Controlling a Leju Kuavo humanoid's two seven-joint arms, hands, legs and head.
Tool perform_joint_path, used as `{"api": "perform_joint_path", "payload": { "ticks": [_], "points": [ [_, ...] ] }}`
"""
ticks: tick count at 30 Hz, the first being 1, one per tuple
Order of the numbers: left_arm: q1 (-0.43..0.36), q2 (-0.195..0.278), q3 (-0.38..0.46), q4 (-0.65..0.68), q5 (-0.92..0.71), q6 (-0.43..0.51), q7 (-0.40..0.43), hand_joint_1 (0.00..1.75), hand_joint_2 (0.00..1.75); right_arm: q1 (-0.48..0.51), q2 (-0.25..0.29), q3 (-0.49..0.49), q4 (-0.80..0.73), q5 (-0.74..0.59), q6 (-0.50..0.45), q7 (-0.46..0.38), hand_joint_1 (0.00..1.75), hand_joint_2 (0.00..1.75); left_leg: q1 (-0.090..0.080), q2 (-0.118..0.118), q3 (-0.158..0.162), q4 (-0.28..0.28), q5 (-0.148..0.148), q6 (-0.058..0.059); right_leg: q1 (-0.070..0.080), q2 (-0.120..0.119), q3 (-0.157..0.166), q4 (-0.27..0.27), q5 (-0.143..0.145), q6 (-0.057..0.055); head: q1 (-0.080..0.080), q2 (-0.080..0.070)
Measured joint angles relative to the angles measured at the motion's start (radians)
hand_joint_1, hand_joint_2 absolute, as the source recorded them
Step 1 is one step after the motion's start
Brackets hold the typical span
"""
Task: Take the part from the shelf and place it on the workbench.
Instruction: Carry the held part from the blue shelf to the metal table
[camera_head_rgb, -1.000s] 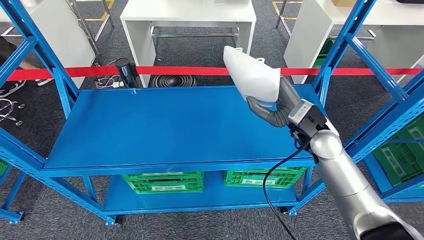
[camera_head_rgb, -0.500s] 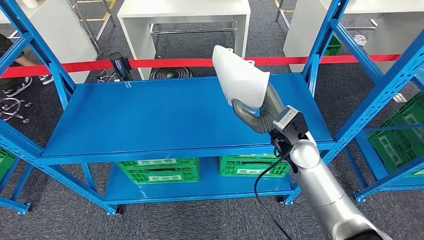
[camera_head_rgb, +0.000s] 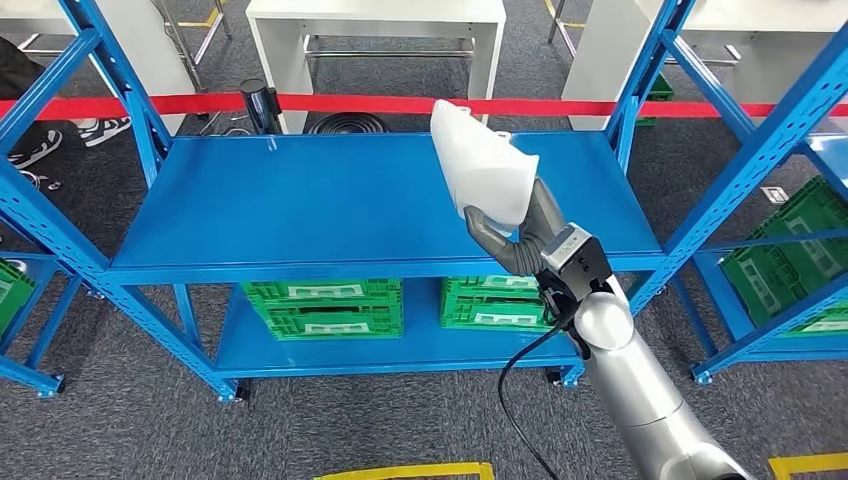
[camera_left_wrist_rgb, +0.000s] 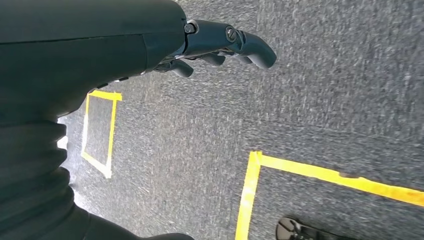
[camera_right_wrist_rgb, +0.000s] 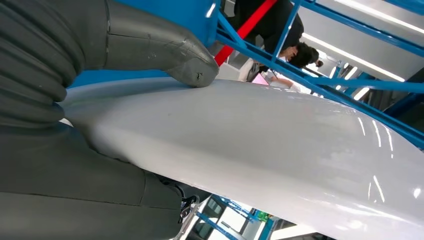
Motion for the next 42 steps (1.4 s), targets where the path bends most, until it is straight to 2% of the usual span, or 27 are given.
{"api": "perform_joint_path", "payload": {
  "ticks": [2,3,6,8,10,11,12,13,15,16,18,21,22,23,25,26,27,28,29,31,33,34,36,37,39,41,42],
  "points": [
    [-0.001,-0.001,0.000,0.000,-0.001,0.002,0.006,0.00,1.75,0.000,0.002,-0.002,-0.005,0.001,0.003,0.000,1.75,1.75,-0.001,0.000,-0.012,0.000,0.018,-0.008,0.010,-0.003,0.092,-0.134,0.002,-0.015,0.000,0.000],
    [-0.001,-0.001,-0.001,0.000,0.000,0.005,0.011,0.00,1.75,0.001,0.004,-0.006,-0.009,0.001,0.009,0.000,1.75,1.75,0.000,0.000,-0.013,-0.002,0.027,-0.015,0.014,-0.004,0.111,-0.169,-0.003,-0.020,0.001,0.000],
    [0.001,0.004,0.000,0.000,0.020,0.013,0.007,0.00,1.75,0.003,0.011,-0.018,-0.016,0.000,0.040,0.000,1.75,1.75,0.003,-0.001,-0.019,-0.010,0.040,-0.035,0.014,-0.005,0.099,-0.191,0.021,-0.035,0.005,0.000],
    [0.003,0.008,0.002,0.000,0.037,0.014,-0.005,0.00,1.75,0.000,0.018,-0.022,-0.016,0.001,0.056,0.002,1.75,1.75,0.003,-0.002,-0.040,0.038,-0.023,-0.045,0.007,-0.008,0.079,-0.201,0.051,-0.048,0.002,0.000],
    [0.004,0.011,0.005,0.000,0.048,0.013,-0.011,0.00,1.75,-0.006,0.023,-0.023,-0.013,0.007,0.058,0.010,1.75,1.75,0.006,-0.002,-0.068,0.157,-0.125,-0.055,0.005,-0.008,0.049,-0.201,0.077,-0.053,-0.001,0.000],
    [0.003,0.012,0.008,0.000,0.053,0.011,-0.013,0.00,1.75,-0.009,0.024,-0.023,-0.011,0.010,0.056,0.015,1.75,1.75,0.008,-0.002,-0.076,0.217,-0.154,-0.059,0.004,-0.009,0.034,-0.200,0.089,-0.051,-0.002,0.000],
    [0.003,0.012,0.011,0.000,0.056,0.008,-0.013,0.00,1.75,-0.011,0.025,-0.024,-0.009,0.012,0.052,0.019,1.75,1.75,0.010,-0.002,-0.074,0.258,-0.159,-0.064,0.003,-0.010,0.018,-0.197,0.101,-0.049,-0.002,0.000],
    [0.003,0.012,0.015,0.001,0.058,0.005,-0.013,0.00,1.75,-0.013,0.024,-0.026,-0.008,0.012,0.050,0.023,1.75,1.75,0.013,-0.002,-0.058,0.268,-0.143,-0.067,0.001,-0.010,0.002,-0.193,0.112,-0.045,-0.002,0.000],
    [0.003,0.010,0.020,0.001,0.065,0.002,-0.010,0.00,1.75,-0.015,0.023,-0.031,-0.008,0.014,0.050,0.034,1.75,1.75,0.021,-0.002,0.022,0.189,-0.100,-0.074,-0.004,-0.012,-0.031,-0.179,0.130,-0.034,-0.002,0.000],
    [0.002,0.007,0.023,0.001,0.071,0.001,-0.012,0.00,1.75,-0.016,0.020,-0.036,-0.010,0.015,0.053,0.045,1.75,1.75,0.021,-0.003,0.076,0.118,-0.102,-0.076,-0.006,-0.012,-0.047,-0.169,0.137,-0.027,-0.003,0.000],
    [0.001,-0.001,0.030,0.001,0.079,0.000,-0.017,0.00,1.75,-0.017,0.010,-0.049,-0.016,0.014,0.061,0.071,1.75,1.75,0.018,-0.007,0.137,0.021,-0.126,-0.064,-0.006,-0.013,-0.065,-0.158,0.152,-0.010,-0.003,0.000],
    [0.004,-0.014,0.034,0.002,0.053,-0.004,0.002,0.00,1.75,-0.005,-0.009,-0.077,-0.033,0.008,0.069,0.099,1.75,1.75,0.013,-0.006,0.124,0.006,-0.118,-0.027,-0.009,-0.013,-0.073,-0.164,0.169,0.012,-0.004,0.000],
    [0.005,-0.017,0.034,0.003,0.040,-0.003,0.014,0.00,1.75,0.003,-0.016,-0.086,-0.041,0.009,0.074,0.107,1.75,1.75,0.013,-0.004,0.115,0.005,-0.106,-0.016,-0.011,-0.012,-0.081,-0.153,0.151,0.018,-0.004,0.000],
    [0.006,-0.018,0.034,0.003,0.033,-0.002,0.025,0.00,1.75,0.011,-0.022,-0.092,-0.048,0.011,0.078,0.113,1.75,1.75,0.015,-0.001,0.102,0.004,-0.093,-0.008,-0.011,-0.011,-0.095,-0.120,0.112,0.022,-0.003,0.000],
    [0.007,-0.019,0.034,0.003,0.029,0.001,0.034,0.00,1.75,0.025,-0.030,-0.098,-0.063,0.019,0.084,0.122,1.75,1.75,0.013,0.002,0.072,0.004,-0.066,0.001,-0.010,-0.008,-0.129,0.000,0.002,0.028,-0.001,0.000],
    [0.007,-0.019,0.034,0.003,0.032,0.002,0.030,0.00,1.75,0.030,-0.031,-0.099,-0.068,0.023,0.084,0.123,1.75,1.75,0.011,0.003,0.055,0.004,-0.052,0.003,-0.010,-0.008,-0.141,0.066,-0.036,0.028,0.000,0.000],
    [0.007,-0.019,0.034,0.003,0.035,0.002,0.021,0.00,1.75,0.035,-0.032,-0.099,-0.071,0.027,0.084,0.124,1.75,1.75,0.009,0.004,0.039,0.005,-0.040,0.004,-0.009,-0.007,-0.142,0.113,-0.050,0.027,0.000,0.000],
    [0.006,-0.019,0.034,0.003,0.041,0.002,0.008,0.00,1.75,0.039,-0.032,-0.099,-0.072,0.030,0.085,0.123,1.75,1.75,0.006,0.005,0.023,0.005,-0.028,0.005,-0.007,-0.007,-0.128,0.131,-0.042,0.023,0.001,0.000],
    [0.006,-0.019,0.035,0.003,0.048,0.003,-0.006,0.00,1.75,0.040,-0.032,-0.099,-0.072,0.033,0.085,0.121,1.75,1.75,0.004,0.005,0.009,0.005,-0.016,0.005,-0.004,-0.006,-0.096,0.112,-0.020,0.017,0.001,0.000],
    [0.004,-0.021,0.037,0.003,0.064,0.006,-0.022,0.00,1.75,0.032,-0.033,-0.099,-0.073,0.037,0.087,0.115,1.75,1.75,-0.001,0.005,-0.013,0.006,0.006,0.003,0.007,-0.005,0.018,-0.015,0.008,-0.005,0.001,0.000],
    [0.002,-0.025,0.044,0.002,0.075,0.012,-0.014,0.00,1.75,0.015,-0.037,-0.100,-0.077,0.040,0.088,0.113,1.75,1.75,-0.002,0.006,-0.022,0.005,0.026,-0.005,0.019,-0.008,0.114,-0.146,-0.006,-0.021,0.000,0.000],
    [0.002,-0.028,0.048,0.002,0.078,0.014,-0.003,0.00,1.75,0.009,-0.040,-0.101,-0.079,0.042,0.089,0.116,1.75,1.75,-0.001,0.007,-0.022,0.002,0.036,-0.011,0.023,-0.009,0.133,-0.180,-0.014,-0.025,0.001,0.000],
    [0.004,-0.031,0.051,0.002,0.076,0.015,0.023,0.00,1.75,0.003,-0.047,-0.103,-0.083,0.044,0.090,0.123,1.75,1.75,0.002,0.008,-0.024,-0.007,0.053,-0.024,0.022,-0.011,0.123,-0.197,0.002,-0.032,0.003,0.000],
    [0.006,-0.035,0.051,0.003,0.071,0.015,0.034,0.00,1.75,0.003,-0.049,-0.105,-0.085,0.043,0.093,0.125,1.75,1.75,0.003,0.006,-0.030,-0.003,0.043,-0.030,0.019,-0.011,0.115,-0.203,0.016,-0.037,0.003,0.000],
    [0.010,-0.045,0.051,0.004,0.056,0.015,0.054,0.00,1.75,0.008,-0.053,-0.107,-0.088,0.042,0.100,0.122,1.75,1.75,0.003,0.003,-0.051,0.055,-0.036,-0.040,0.012,-0.012,0.091,-0.213,0.050,-0.046,0.001,0.000],
    [0.012,-0.052,0.050,0.005,0.035,0.015,0.064,0.00,1.75,0.023,-0.059,-0.111,-0.090,0.038,0.108,0.109,1.75,1.75,0.007,0.001,-0.072,0.174,-0.136,-0.050,0.010,-0.013,0.060,-0.213,0.077,-0.048,-0.001,0.000],
    [0.012,-0.053,0.049,0.006,0.025,0.015,0.062,0.00,1.75,0.034,-0.062,-0.114,-0.091,0.034,0.110,0.101,1.75,1.75,0.009,0.002,-0.075,0.229,-0.157,-0.055,0.009,-0.014,0.044,-0.210,0.089,-0.046,-0.002,0.000]
  ]
}}
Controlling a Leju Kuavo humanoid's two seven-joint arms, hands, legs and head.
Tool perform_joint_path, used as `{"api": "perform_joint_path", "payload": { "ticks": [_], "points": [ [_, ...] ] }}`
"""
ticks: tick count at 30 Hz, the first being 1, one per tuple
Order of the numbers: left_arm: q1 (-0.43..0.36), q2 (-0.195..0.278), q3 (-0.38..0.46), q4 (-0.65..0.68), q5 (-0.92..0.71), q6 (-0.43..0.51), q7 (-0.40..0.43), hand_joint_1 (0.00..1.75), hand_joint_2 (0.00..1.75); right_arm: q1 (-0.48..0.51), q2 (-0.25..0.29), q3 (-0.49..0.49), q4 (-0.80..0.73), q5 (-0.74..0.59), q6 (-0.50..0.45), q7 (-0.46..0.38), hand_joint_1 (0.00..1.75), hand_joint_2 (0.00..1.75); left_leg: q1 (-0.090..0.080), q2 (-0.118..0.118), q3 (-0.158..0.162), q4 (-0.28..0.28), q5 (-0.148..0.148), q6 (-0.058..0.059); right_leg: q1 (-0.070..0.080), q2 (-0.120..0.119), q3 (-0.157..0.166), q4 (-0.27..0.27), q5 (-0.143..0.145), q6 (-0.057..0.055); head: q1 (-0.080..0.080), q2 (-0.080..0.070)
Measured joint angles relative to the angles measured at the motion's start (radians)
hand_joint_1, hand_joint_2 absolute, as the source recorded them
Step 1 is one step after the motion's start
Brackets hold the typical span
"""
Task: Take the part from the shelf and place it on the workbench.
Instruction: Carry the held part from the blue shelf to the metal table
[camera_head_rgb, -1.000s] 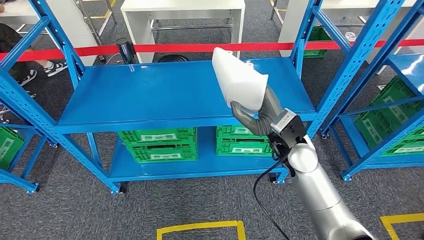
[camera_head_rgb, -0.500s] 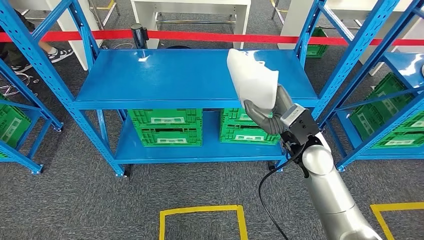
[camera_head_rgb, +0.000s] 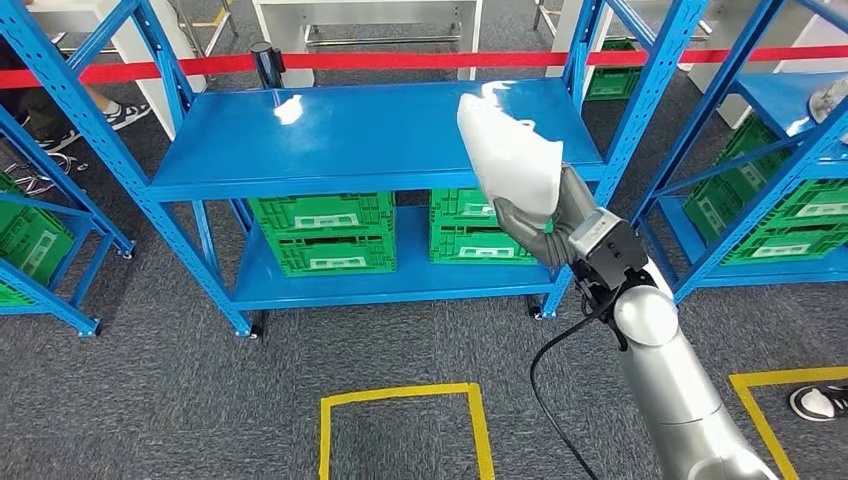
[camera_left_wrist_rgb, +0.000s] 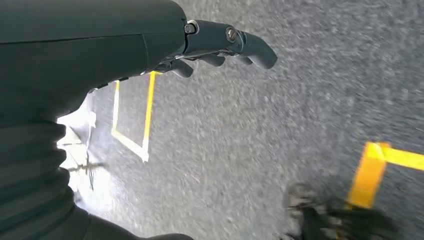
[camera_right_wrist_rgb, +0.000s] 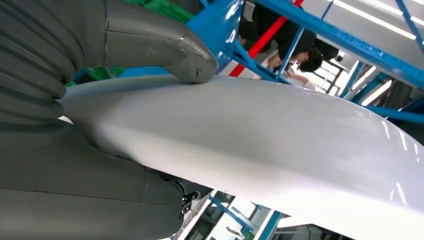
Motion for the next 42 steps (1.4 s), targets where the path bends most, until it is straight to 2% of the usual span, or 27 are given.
{"api": "perform_joint_path", "payload": {
  "ticks": [2,3,4,6,8,11,13,15,16,17,18,20,22,23,24,26,27,28,30,31,32,33,35,37,38,40,42],
  "points": [
    [0.000,0.001,-0.002,0.000,-0.018,0.000,-0.011,0.00,1.75,0.024,-0.009,-0.007,0.000,-0.011,0.001,-0.018,1.75,1.75,0.004,0.000,0.025,0.041,0.026,-0.008,-0.003,-0.002,-0.033,0.009,0.022,0.006,0.000,0.000],
    [0.000,0.003,-0.003,-0.001,-0.025,0.001,-0.018,0.00,1.75,0.034,-0.013,-0.011,0.000,-0.015,0.001,-0.027,1.75,1.75,0.005,0.000,0.053,0.022,0.052,-0.010,-0.006,-0.003,-0.049,0.015,0.031,0.011,0.000,0.000],
    [0.000,0.005,-0.005,-0.001,-0.031,0.002,-0.025,0.00,1.75,0.043,-0.017,-0.015,0.000,-0.018,0.000,-0.035,1.75,1.75,0.007,0.000,0.090,-0.018,0.073,-0.013,-0.008,-0.003,-0.064,0.022,0.038,0.015,0.000,0.000],
    [-0.003,0.010,-0.009,-0.003,-0.040,0.008,-0.041,0.00,1.75,0.057,-0.024,-0.020,-0.002,-0.023,0.000,-0.055,1.75,1.75,0.009,-0.002,0.175,-0.135,0.053,-0.014,-0.010,-0.004,-0.089,0.039,0.047,0.025,0.000,0.000],
    [-0.009,0.018,-0.012,-0.005,-0.041,0.015,-0.061,0.00,1.75,0.070,-0.029,-0.023,-0.006,-0.025,0.000,-0.073,1.75,1.75,0.006,-0.006,0.219,-0.212,0.018,0.000,-0.007,-0.004,-0.103,0.052,0.060,0.036,0.001,0.000],
    [-0.025,0.032,-0.015,-0.007,-0.035,0.017,-0.088,0.00,1.75,0.096,-0.030,-0.023,-0.016,-0.019,-0.017,-0.085,1.75,1.75,0.004,-0.004,0.199,-0.218,0.033,0.036,-0.008,-0.001,-0.113,0.053,0.068,0.055,0.000,0.000],
    [-0.041,0.039,-0.019,-0.010,-0.040,0.012,-0.096,0.00,1.75,0.117,-0.030,-0.023,-0.023,-0.010,-0.034,-0.087,1.75,1.75,0.007,0.000,0.173,-0.220,0.060,0.053,-0.011,0.003,-0.139,0.107,-0.004,0.066,0.002,0.000],
    [-0.054,0.044,-0.025,-0.012,-0.050,0.005,-0.097,0.00,1.75,0.128,-0.029,-0.023,-0.027,-0.006,-0.044,-0.087,1.75,1.75,0.005,0.000,0.141,-0.219,0.089,0.059,-0.012,0.004,-0.173,0.228,-0.110,0.072,0.003,0.000],
    [-0.058,0.045,-0.030,-0.013,-0.061,-0.003,-0.096,0.00,1.75,0.132,-0.027,-0.023,-0.028,-0.007,-0.047,-0.084,1.75,1.75,0.005,0.001,0.124,-0.219,0.103,0.059,-0.012,0.005,-0.182,0.288,-0.138,0.072,0.004,0.000],
    [-0.061,0.045,-0.037,-0.013,-0.072,-0.015,-0.096,0.00,1.75,0.135,-0.025,-0.023,-0.027,-0.009,-0.048,-0.079,1.75,1.75,0.004,0.001,0.104,-0.218,0.119,0.059,-0.012,0.005,-0.180,0.330,-0.143,0.072,0.004,0.000],
    [-0.064,0.044,-0.044,-0.013,-0.082,-0.027,-0.095,0.00,1.75,0.136,-0.021,-0.023,-0.026,-0.011,-0.047,-0.073,1.75,1.75,0.003,0.001,0.086,-0.217,0.133,0.057,-0.012,0.005,-0.162,0.340,-0.127,0.070,0.004,0.000],
    [-0.071,0.036,-0.056,-0.012,-0.088,-0.050,-0.098,0.00,1.75,0.122,-0.009,-0.017,-0.016,-0.016,-0.041,-0.064,1.75,1.75,0.003,0.001,0.056,-0.216,0.159,0.052,-0.010,0.007,-0.070,0.254,-0.082,0.060,0.004,0.000],
    [-0.081,0.022,-0.063,-0.012,-0.089,-0.064,-0.108,0.00,1.75,0.094,0.007,-0.003,0.002,-0.021,-0.036,-0.065,1.75,1.75,0.001,0.001,0.038,-0.216,0.182,0.043,-0.004,0.010,0.043,0.107,-0.090,0.047,0.004,0.000],
    [-0.087,0.016,-0.068,-0.011,-0.093,-0.069,-0.115,0.00,1.75,0.080,0.016,0.006,0.012,-0.023,-0.035,-0.068,1.75,1.75,0.001,0.002,0.035,-0.218,0.193,0.037,0.000,0.011,0.076,0.056,-0.102,0.042,0.006,0.000],
    [-0.091,0.010,-0.074,-0.011,-0.098,-0.072,-0.119,0.00,1.75,0.068,0.025,0.016,0.023,-0.023,-0.035,-0.071,1.75,1.75,0.002,0.003,0.034,-0.222,0.204,0.030,0.004,0.011,0.085,0.032,-0.109,0.038,0.007,0.000],
    [-0.096,0.006,-0.084,-0.010,-0.104,-0.071,-0.124,0.00,1.75,0.051,0.045,0.038,0.044,-0.023,-0.038,-0.077,1.75,1.75,0.005,0.002,0.031,-0.232,0.218,0.016,0.004,0.010,0.068,0.023,-0.088,0.026,0.010,0.000],
    [-0.097,0.006,-0.086,-0.010,-0.103,-0.067,-0.124,0.00,1.75,0.045,0.053,0.049,0.052,-0.024,-0.041,-0.079,1.75,1.75,0.005,0.001,0.023,-0.225,0.202,0.010,0.002,0.009,0.058,0.019,-0.072,0.017,0.009,0.000],
    [-0.097,0.009,-0.088,-0.010,-0.099,-0.059,-0.123,0.00,1.75,0.041,0.062,0.060,0.057,-0.026,-0.044,-0.080,1.75,1.75,0.005,0.000,0.013,-0.200,0.164,0.005,-0.001,0.007,0.045,0.014,-0.055,0.009,0.007,0.000],
    [-0.097,0.022,-0.088,-0.011,-0.082,-0.041,-0.118,0.00,1.75,0.038,0.073,0.080,0.065,-0.028,-0.048,-0.081,1.75,1.75,0.006,-0.001,-0.010,-0.094,0.054,-0.002,-0.001,0.006,0.013,0.012,-0.024,0.000,0.003,0.000],
    [-0.096,0.031,-0.088,-0.011,-0.071,-0.031,-0.116,0.00,1.75,0.037,0.078,0.088,0.070,-0.028,-0.048,-0.081,1.75,1.75,0.006,-0.001,-0.016,-0.030,0.016,-0.006,-0.001,0.005,-0.004,0.013,-0.011,-0.001,0.002,0.000],
    [-0.093,0.040,-0.087,-0.012,-0.060,-0.023,-0.115,0.00,1.75,0.036,0.082,0.096,0.076,-0.028,-0.046,-0.081,1.75,1.75,0.006,-0.001,-0.016,0.020,0.004,-0.009,0.000,0.005,-0.022,0.015,0.002,0.000,0.002,0.000],
    [-0.089,0.049,-0.085,-0.012,-0.050,-0.017,-0.114,0.00,1.75,0.033,0.085,0.103,0.084,-0.028,-0.044,-0.080,1.75,1.75,0.006,-0.001,-0.003,0.045,0.016,-0.011,0.000,0.004,-0.040,0.020,0.015,0.001,0.002,0.000],
    [-0.079,0.063,-0.080,-0.013,-0.034,-0.007,-0.113,0.00,1.75,0.022,0.091,0.113,0.098,-0.030,-0.036,-0.081,1.75,1.75,0.006,-0.001,0.071,-0.007,0.064,-0.009,-0.001,0.003,-0.080,0.033,0.037,0.006,0.002,0.000],
    [-0.069,0.073,-0.075,-0.014,-0.022,-0.002,-0.113,0.00,1.75,0.004,0.097,0.120,0.110,-0.035,-0.025,-0.081,1.75,1.75,0.004,-0.001,0.174,-0.140,0.050,-0.001,0.000,0.002,-0.110,0.049,0.053,0.015,0.002,0.000],
    [-0.063,0.077,-0.072,-0.014,-0.017,-0.001,-0.113,0.00,1.75,-0.008,0.100,0.124,0.115,-0.039,-0.020,-0.081,1.75,1.75,0.002,-0.001,0.204,-0.190,0.030,0.006,0.001,0.001,-0.117,0.054,0.061,0.020,0.003,0.000],
    [-0.048,0.084,-0.064,-0.014,-0.011,0.000,-0.114,0.00,1.75,-0.027,0.104,0.132,0.125,-0.044,-0.015,-0.082,1.75,1.75,-0.003,-0.002,0.215,-0.227,0.016,0.023,0.002,0.000,-0.122,0.054,0.078,0.032,0.002,0.000],
    [-0.035,0.088,-0.058,-0.013,-0.009,0.002,-0.114,0.00,1.75,-0.033,0.108,0.136,0.133,-0.046,-0.013,-0.082,1.75,1.75,-0.001,0.001,0.200,-0.229,0.038,0.042,-0.001,0.001,-0.131,0.059,0.071,0.046,0.000,0.000]
  ]
}}
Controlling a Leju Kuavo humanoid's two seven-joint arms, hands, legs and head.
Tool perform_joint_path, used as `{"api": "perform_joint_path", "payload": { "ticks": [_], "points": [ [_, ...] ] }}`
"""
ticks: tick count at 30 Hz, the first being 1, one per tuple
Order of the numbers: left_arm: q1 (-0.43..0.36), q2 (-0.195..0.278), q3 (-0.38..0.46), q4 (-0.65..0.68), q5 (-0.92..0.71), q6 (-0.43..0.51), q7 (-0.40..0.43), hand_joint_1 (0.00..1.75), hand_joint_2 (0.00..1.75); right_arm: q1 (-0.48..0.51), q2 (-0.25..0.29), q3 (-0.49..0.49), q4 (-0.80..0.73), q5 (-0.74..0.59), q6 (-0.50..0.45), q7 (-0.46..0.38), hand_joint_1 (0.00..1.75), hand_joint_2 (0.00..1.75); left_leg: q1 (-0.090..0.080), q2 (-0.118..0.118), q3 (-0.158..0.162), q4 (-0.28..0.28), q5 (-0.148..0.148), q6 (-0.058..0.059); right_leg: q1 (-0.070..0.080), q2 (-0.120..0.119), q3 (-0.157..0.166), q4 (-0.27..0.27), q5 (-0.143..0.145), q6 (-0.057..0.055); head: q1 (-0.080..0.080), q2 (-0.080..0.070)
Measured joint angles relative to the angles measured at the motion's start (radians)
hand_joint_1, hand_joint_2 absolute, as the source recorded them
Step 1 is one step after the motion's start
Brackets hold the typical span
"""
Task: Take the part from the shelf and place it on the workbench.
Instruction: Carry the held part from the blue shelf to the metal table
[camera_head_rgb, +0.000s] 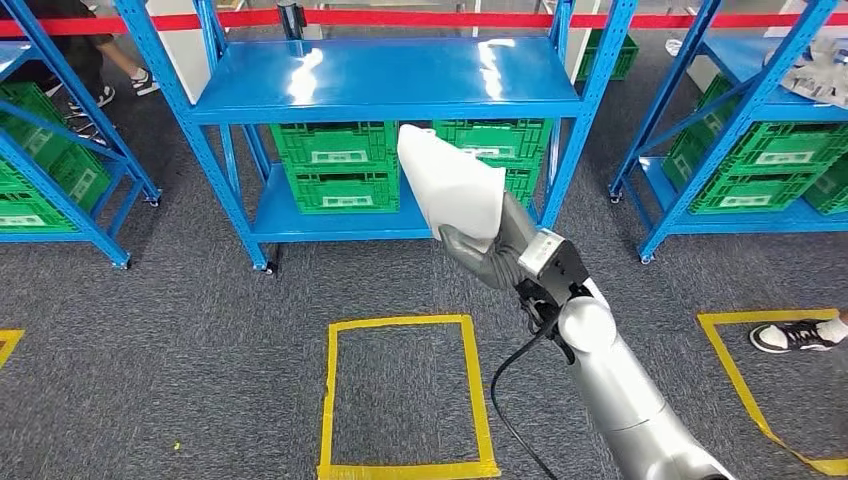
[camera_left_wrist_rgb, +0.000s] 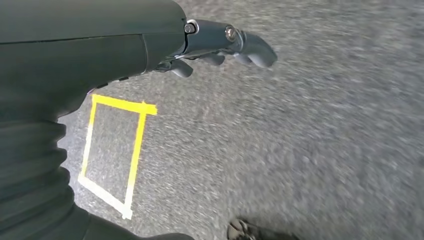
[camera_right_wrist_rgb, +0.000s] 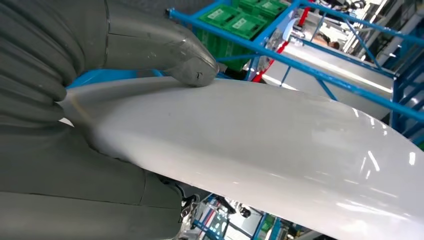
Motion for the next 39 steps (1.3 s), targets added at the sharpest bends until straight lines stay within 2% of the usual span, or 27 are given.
{"api": "perform_joint_path", "payload": {
  "ticks": [2,4,5,7,9,11,12,14,15,17,19,20,21,23,24,26,27,28,30,31,32,34,35,36,37,38,39],
  "points": [
    [0.007,0.003,0.005,0.000,0.004,0.005,0.008,0.00,1.75,-0.002,0.001,0.002,0.008,0.000,0.000,0.001,1.75,1.75,0.003,0.002,-0.024,-0.003,0.028,0.014,-0.004,0.003,-0.028,0.068,-0.079,0.014,0.001,0.000],
    [0.014,0.006,0.013,0.000,0.013,0.008,0.027,0.00,1.75,-0.003,0.001,0.004,0.013,0.000,-0.003,0.004,1.75,1.75,0.003,0.002,-0.056,-0.002,0.055,0.018,-0.007,0.005,-0.059,0.196,-0.175,0.022,0.002,0.000],
    [0.018,0.007,0.018,0.000,0.018,0.009,0.040,0.00,1.75,-0.001,0.001,0.005,0.015,0.000,-0.005,0.007,1.75,1.75,0.003,0.002,-0.072,-0.001,0.067,0.017,-0.008,0.005,-0.063,0.249,-0.194,0.024,0.002,0.000],
    [0.028,0.008,0.028,0.001,0.025,0.009,0.066,0.00,1.75,0.006,0.001,0.007,0.018,-0.001,-0.010,0.012,1.75,1.75,0.003,0.004,-0.102,0.000,0.090,0.014,-0.008,0.005,-0.028,0.269,-0.173,0.023,0.002,0.000],
    [0.034,0.007,0.035,0.001,0.026,0.009,0.083,0.00,1.75,0.010,0.000,0.006,0.016,-0.002,-0.014,0.016,1.75,1.75,0.002,0.005,-0.127,0.002,0.112,0.008,-0.007,0.005,0.077,0.156,-0.139,0.016,0.002,0.000],
    [0.037,0.007,0.039,0.002,0.027,0.010,0.090,0.00,1.75,0.012,-0.003,0.004,0.010,-0.002,-0.015,0.018,1.75,1.75,0.001,0.005,-0.141,0.001,0.133,-0.002,-0.001,0.006,0.174,0.017,-0.153,0.003,0.003,0.000],
    [0.038,0.007,0.041,0.002,0.027,0.010,0.091,0.00,1.75,0.013,-0.004,0.003,0.008,-0.002,-0.015,0.018,1.75,1.75,0.001,0.005,-0.143,-0.002,0.143,-0.008,0.002,0.007,0.196,-0.021,-0.164,-0.004,0.004,0.000],
    [0.040,0.007,0.044,0.002,0.029,0.011,0.095,0.00,1.75,0.016,-0.006,0.002,0.005,-0.002,-0.016,0.020,1.75,1.75,0.002,0.004,-0.145,-0.012,0.163,-0.022,0.004,0.009,0.190,-0.037,-0.152,-0.019,0.007,0.000],
    [0.042,0.006,0.046,0.002,0.032,0.012,0.097,0.00,1.75,0.017,-0.007,0.002,0.005,-0.001,-0.016,0.023,1.75,1.75,0.003,0.004,-0.151,-0.010,0.157,-0.028,0.002,0.008,0.182,-0.042,-0.140,-0.027,0.008,0.000],
    [0.044,0.003,0.053,0.003,0.036,0.010,0.100,0.00,1.75,0.021,-0.013,-0.002,-0.001,0.000,-0.010,0.038,1.75,1.75,0.004,0.002,-0.173,0.044,0.087,-0.035,-0.003,0.007,0.161,-0.050,-0.111,-0.042,0.006,0.000],
    [0.044,-0.002,0.056,0.004,0.033,0.005,0.093,0.00,1.75,0.027,-0.026,-0.013,-0.014,-0.001,0.005,0.060,1.75,1.75,0.004,0.001,-0.198,0.166,-0.016,-0.040,-0.002,0.006,0.133,-0.050,-0.085,-0.047,0.004,0.000],
    [0.043,-0.006,0.056,0.005,0.029,0.002,0.085,0.00,1.75,0.030,-0.034,-0.020,-0.021,-0.004,0.017,0.072,1.75,1.75,0.004,0.001,-0.204,0.226,-0.043,-0.042,-0.001,0.006,0.117,-0.048,-0.073,-0.046,0.004,0.000],
    [0.043,-0.010,0.056,0.005,0.025,-0.002,0.072,0.00,1.75,0.031,-0.044,-0.027,-0.027,-0.007,0.030,0.083,1.75,1.75,0.004,0.001,-0.200,0.264,-0.048,-0.042,0.000,0.005,0.100,-0.046,-0.062,-0.045,0.004,0.000],
    [0.039,-0.019,0.056,0.006,0.021,-0.009,0.039,0.00,1.75,0.029,-0.061,-0.036,-0.037,-0.010,0.050,0.096,1.75,1.75,0.004,0.001,-0.148,0.247,-0.010,-0.041,0.000,0.005,0.064,-0.038,-0.039,-0.041,0.003,0.000],
    [0.034,-0.022,0.056,0.006,0.021,-0.012,0.023,0.00,1.75,0.025,-0.066,-0.038,-0.039,-0.008,0.053,0.097,1.75,1.75,0.004,0.001,-0.098,0.188,0.005,-0.038,-0.001,0.005,0.048,-0.033,-0.029,-0.038,0.003,0.000],
    [0.016,-0.027,0.056,0.006,0.021,-0.016,0.002,0.00,1.75,0.012,-0.075,-0.038,-0.042,-0.001,0.051,0.095,1.75,1.75,0.000,0.000,0.002,0.050,-0.003,-0.030,0.001,0.004,0.023,-0.024,-0.010,-0.028,0.003,0.000],
    [0.007,-0.029,0.056,0.006,0.021,-0.017,-0.002,0.00,1.75,0.006,-0.078,-0.038,-0.043,0.002,0.050,0.094,1.75,1.75,-0.002,-0.002,0.028,0.002,-0.016,-0.025,0.002,0.003,0.016,-0.022,0.000,-0.022,0.004,0.000],
    [0.001,-0.030,0.056,0.006,0.021,-0.017,-0.003,0.00,1.75,0.001,-0.080,-0.038,-0.043,0.003,0.049,0.093,1.75,1.75,-0.005,-0.003,0.035,-0.019,-0.021,-0.019,0.002,0.002,0.013,-0.024,0.010,-0.016,0.004,0.000],
    [-0.004,-0.035,0.056,0.006,0.021,-0.018,-0.004,0.00,1.75,-0.003,-0.083,-0.038,-0.043,0.004,0.048,0.093,1.75,1.75,-0.006,-0.001,0.022,-0.025,-0.008,-0.003,-0.001,0.002,0.010,-0.027,0.020,-0.004,0.004,0.000],
    [-0.004,-0.036,0.056,0.007,0.021,-0.018,-0.004,0.00,1.75,-0.003,-0.086,-0.038,-0.043,0.005,0.047,0.093,1.75,1.75,-0.005,0.001,0.016,-0.027,0.003,0.006,-0.003,0.003,0.004,-0.016,0.003,0.003,0.005,0.000],
    [-0.005,-0.038,0.056,0.007,0.021,-0.018,-0.006,0.00,1.75,-0.004,-0.089,-0.038,-0.043,0.005,0.046,0.093,1.75,1.75,-0.003,0.003,0.008,-0.028,0.015,0.013,-0.005,0.005,-0.007,0.014,-0.034,0.010,0.005,0.000],
    [-0.008,-0.040,0.056,0.007,0.022,-0.020,-0.013,0.00,1.75,-0.005,-0.094,-0.038,-0.043,0.005,0.044,0.094,1.75,1.75,-0.002,0.005,-0.016,-0.027,0.037,0.020,-0.008,0.008,-0.038,0.128,-0.137,0.021,0.007,0.000],
    [-0.010,-0.042,0.056,0.007,0.023,-0.021,-0.017,0.00,1.75,-0.006,-0.095,-0.038,-0.043,0.004,0.043,0.095,1.75,1.75,-0.002,0.006,-0.031,-0.025,0.048,0.021,-0.009,0.008,-0.051,0.194,-0.174,0.024,0.007,0.000],
    [-0.012,-0.044,0.056,0.007,0.023,-0.023,-0.019,0.00,1.75,-0.005,-0.096,-0.038,-0.043,0.003,0.043,0.098,1.75,1.75,-0.002,0.006,-0.048,-0.022,0.059,0.020,-0.010,0.008,-0.054,0.240,-0.187,0.026,0.007,0.000],
    [-0.014,-0.047,0.056,0.007,0.024,-0.024,-0.017,0.00,1.75,-0.005,-0.097,-0.038,-0.043,0.002,0.043,0.103,1.75,1.75,-0.002,0.006,-0.064,-0.019,0.069,0.019,-0.010,0.008,-0.041,0.255,-0.179,0.026,0.007,0.000],
    [-0.014,-0.050,0.056,0.008,0.024,-0.025,-0.010,0.00,1.75,-0.005,-0.098,-0.038,-0.045,0.001,0.043,0.109,1.75,1.75,-0.002,0.006,-0.079,-0.016,0.078,0.018,-0.010,0.008,-0.011,0.233,-0.155,0.025,0.007,0.000],
    [-0.012,-0.054,0.056,0.008,0.024,-0.025,0.001,0.00,1.75,-0.005,-0.100,-0.038,-0.048,0.000,0.043,0.117,1.75,1.75,-0.002,0.007,-0.091,-0.012,0.086,0.015,-0.010,0.008,0.037,0.177,-0.131,0.023,0.007,0.000]
  ]
}}
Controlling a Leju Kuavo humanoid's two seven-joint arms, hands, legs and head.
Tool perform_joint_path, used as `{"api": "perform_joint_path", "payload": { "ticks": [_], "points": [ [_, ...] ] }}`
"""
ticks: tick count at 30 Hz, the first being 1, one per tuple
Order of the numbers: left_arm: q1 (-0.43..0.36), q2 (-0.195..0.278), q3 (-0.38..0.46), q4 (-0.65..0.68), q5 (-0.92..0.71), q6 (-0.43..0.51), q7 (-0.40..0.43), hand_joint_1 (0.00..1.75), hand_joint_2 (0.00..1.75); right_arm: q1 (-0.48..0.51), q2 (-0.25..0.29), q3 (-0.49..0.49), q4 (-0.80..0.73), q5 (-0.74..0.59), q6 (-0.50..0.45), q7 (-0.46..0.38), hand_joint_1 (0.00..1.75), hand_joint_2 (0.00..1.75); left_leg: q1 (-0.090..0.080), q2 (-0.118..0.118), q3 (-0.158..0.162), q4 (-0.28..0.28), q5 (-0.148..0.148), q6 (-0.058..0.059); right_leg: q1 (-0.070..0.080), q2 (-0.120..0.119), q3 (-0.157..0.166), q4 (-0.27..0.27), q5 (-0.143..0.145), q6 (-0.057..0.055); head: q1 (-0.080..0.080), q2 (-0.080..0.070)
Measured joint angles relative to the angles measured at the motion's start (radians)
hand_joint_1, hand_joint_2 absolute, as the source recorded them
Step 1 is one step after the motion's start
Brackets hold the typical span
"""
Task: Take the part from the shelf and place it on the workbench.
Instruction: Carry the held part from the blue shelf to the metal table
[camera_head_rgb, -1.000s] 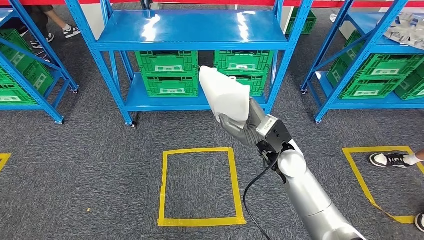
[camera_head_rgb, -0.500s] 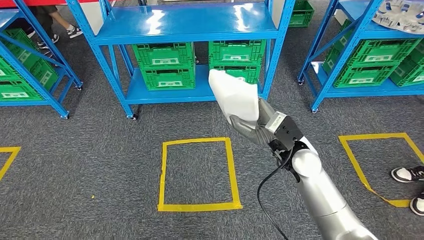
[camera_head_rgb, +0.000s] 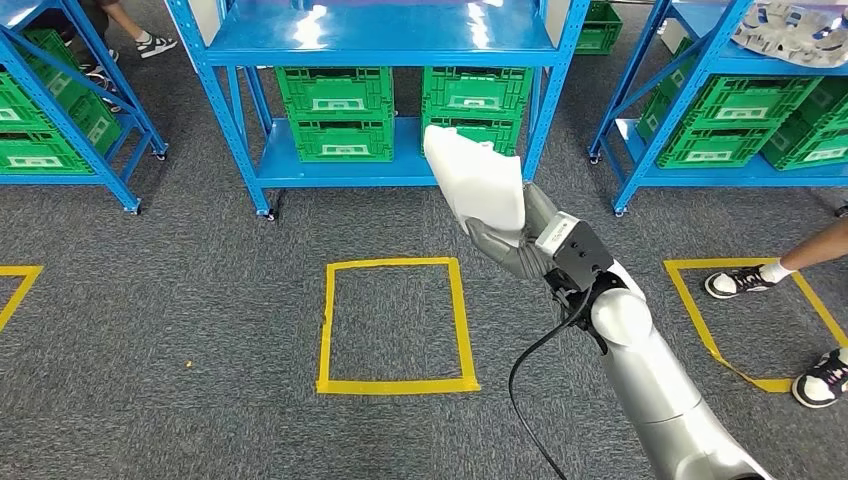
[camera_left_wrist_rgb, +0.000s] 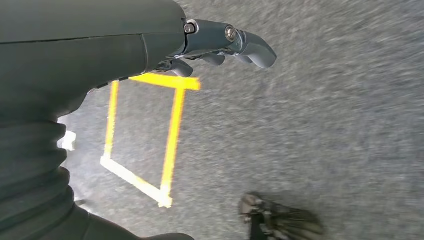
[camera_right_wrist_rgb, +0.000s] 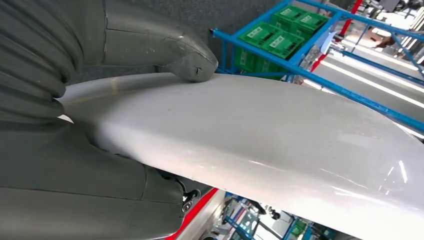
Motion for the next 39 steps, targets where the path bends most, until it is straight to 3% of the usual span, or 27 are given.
{"api": "perform_joint_path", "payload": {
  "ticks": [2,4,6,7,8,11,12,19,21,23,25,26,28,30,31,32,35,36,37,39],
  "points": [
    [0.009,-0.009,0.000,0.001,-0.001,0.000,0.025,0.00,1.75,0.002,-0.007,-0.002,-0.012,-0.003,0.001,0.011,1.75,1.75,-0.001,0.001,-0.017,0.005,0.013,-0.009,0.003,0.002,0.098,-0.139,0.005,-0.009,0.000,0.000],
    [0.021,-0.017,0.000,0.002,-0.008,0.003,0.054,0.00,1.75,0.014,-0.018,-0.013,-0.030,-0.010,0.003,0.017,1.75,1.75,-0.001,0.001,-0.022,0.004,0.027,-0.020,0.010,0.004,0.138,-0.210,-0.011,-0.022,-0.001,0.000],
    [0.033,-0.024,0.000,0.003,-0.017,0.010,0.090,0.00,1.75,0.037,-0.029,-0.031,-0.046,-0.015,0.004,0.015,1.75,1.75,0.000,-0.001,-0.023,0.000,0.037,-0.032,0.010,0.002,0.133,-0.220,0.002,-0.037,0.000,0.000],
    [0.038,-0.026,0.000,0.004,-0.020,0.013,0.105,0.00,1.75,0.049,-0.032,-0.040,-0.053,-0.015,0.002,0.011,1.75,1.75,0.001,-0.003,-0.030,0.007,0.026,-0.037,0.008,0.000,0.128,-0.223,0.010,-0.044,-0.001,0.000],
    [0.042,-0.026,0.000,0.005,-0.022,0.017,0.116,0.00,1.75,0.060,-0.033,-0.049,-0.059,-0.014,0.000,0.003,1.75,1.75,0.001,-0.004,-0.040,0.030,-0.003,-0.042,0.006,-0.003,0.121,-0.226,0.021,-0.052,-0.002,0.000],
    [0.046,-0.022,0.000,0.005,-0.024,0.027,0.122,0.00,1.75,0.080,-0.034,-0.070,-0.069,-0.010,0.000,-0.019,1.75,1.75,0.002,-0.005,-0.083,0.175,-0.130,-0.051,0.005,-0.005,0.090,-0.225,0.046,-0.063,-0.005,0.000],
    [0.046,-0.020,0.000,0.005,-0.024,0.028,0.121,0.00,1.75,0.083,-0.034,-0.072,-0.069,-0.010,0.001,-0.022,1.75,1.75,0.002,-0.005,-0.090,0.206,-0.150,-0.052,0.005,-0.005,0.084,-0.224,0.050,-0.063,-0.005,0.000],
    [0.045,-0.013,0.000,0.005,-0.021,0.031,0.102,0.00,1.75,0.086,-0.034,-0.078,-0.069,-0.012,0.017,-0.027,1.75,1.75,0.002,-0.005,-0.102,0.283,-0.174,-0.055,0.006,-0.004,0.064,-0.220,0.060,-0.064,-0.005,0.000],
    [0.041,-0.002,0.001,0.003,-0.012,0.026,0.059,0.00,1.75,0.087,-0.033,-0.081,-0.069,-0.017,0.030,-0.029,1.75,1.75,0.002,-0.007,-0.070,0.273,-0.125,-0.052,0.006,0.005,0.038,-0.215,0.075,-0.059,-0.005,0.000],
    [0.021,0.017,0.001,-0.001,-0.016,-0.009,-0.020,0.00,1.75,0.087,-0.017,-0.083,-0.068,-0.027,0.039,-0.037,1.75,1.75,-0.001,-0.030,0.046,0.121,-0.095,-0.036,0.007,0.029,-0.004,-0.206,0.115,-0.039,-0.003,0.000],
    [0.003,0.024,0.001,-0.003,-0.033,-0.043,-0.061,0.00,1.75,0.089,0.007,-0.083,-0.066,-0.030,0.034,-0.048,1.75,1.75,0.000,-0.037,0.128,-0.012,-0.105,-0.013,0.006,0.042,-0.030,-0.194,0.137,-0.017,-0.001,0.000],
    [0.002,0.023,0.000,-0.003,-0.036,-0.046,-0.058,0.00,1.75,0.091,0.014,-0.083,-0.065,-0.026,0.031,-0.053,1.75,1.75,0.001,-0.025,0.124,-0.014,-0.098,-0.006,0.005,0.036,-0.040,-0.172,0.120,-0.010,0.001,0.000],
    [0.002,0.022,0.000,-0.003,-0.042,-0.047,-0.049,0.00,1.75,0.094,0.026,-0.083,-0.062,-0.018,0.027,-0.066,1.75,1.75,0.003,-0.002,0.113,-0.014,-0.084,0.003,0.003,0.017,-0.083,-0.064,0.050,0.001,0.004,0.000],
    [0.003,0.022,0.000,-0.003,-0.046,-0.047,-0.043,0.00,1.75,0.101,0.035,-0.083,-0.058,-0.014,0.026,-0.074,1.75,1.75,0.002,0.020,0.097,-0.011,-0.072,0.005,-0.001,0.008,-0.127,0.068,-0.019,0.010,0.005,0.000],
    [0.004,0.022,0.000,-0.003,-0.048,-0.047,-0.041,0.00,1.75,0.104,0.039,-0.083,-0.055,-0.012,0.026,-0.075,1.75,1.75,0.002,0.031,0.089,-0.009,-0.067,0.003,-0.003,0.007,-0.127,0.095,-0.032,0.011,0.005,0.000],
    [0.004,0.022,0.000,-0.003,-0.048,-0.047,-0.041,0.00,1.75,0.107,0.041,-0.083,-0.053,-0.012,0.026,-0.076,1.75,1.75,0.002,0.041,0.084,-0.007,-0.064,0.002,-0.004,0.005,-0.105,0.080,-0.026,0.011,0.006,0.000],
    [0.002,0.022,0.000,-0.003,-0.049,-0.047,-0.039,0.00,1.75,0.107,0.047,-0.083,-0.050,-0.012,0.026,-0.078,1.75,1.75,0.000,0.070,0.077,-0.002,-0.061,-0.005,-0.001,-0.033,0.037,-0.124,0.030,0.000,0.005,0.000],
    [0.002,0.023,0.000,-0.003,-0.050,-0.046,-0.036,0.00,1.75,0.106,0.049,-0.084,-0.050,-0.012,0.026,-0.079,1.75,1.75,-0.001,0.078,0.076,-0.002,-0.060,-0.010,0.003,-0.045,0.067,-0.175,0.039,-0.006,0.005,0.000],
    [0.002,0.025,0.000,-0.003,-0.051,-0.045,-0.030,0.00,1.75,0.105,0.051,-0.085,-0.050,-0.012,0.026,-0.081,1.75,1.75,-0.003,0.086,0.076,-0.002,-0.059,-0.015,0.006,-0.051,0.078,-0.200,0.041,-0.013,0.005,0.000],
    [0.002,0.029,0.000,-0.003,-0.053,-0.040,-0.018,0.00,1.75,0.107,0.055,-0.088,-0.050,-0.013,0.028,-0.087,1.75,1.75,-0.004,0.102,0.078,-0.006,-0.056,-0.028,0.010,-0.035,0.072,-0.206,0.047,-0.027,0.006,0.000]
  ]
}}
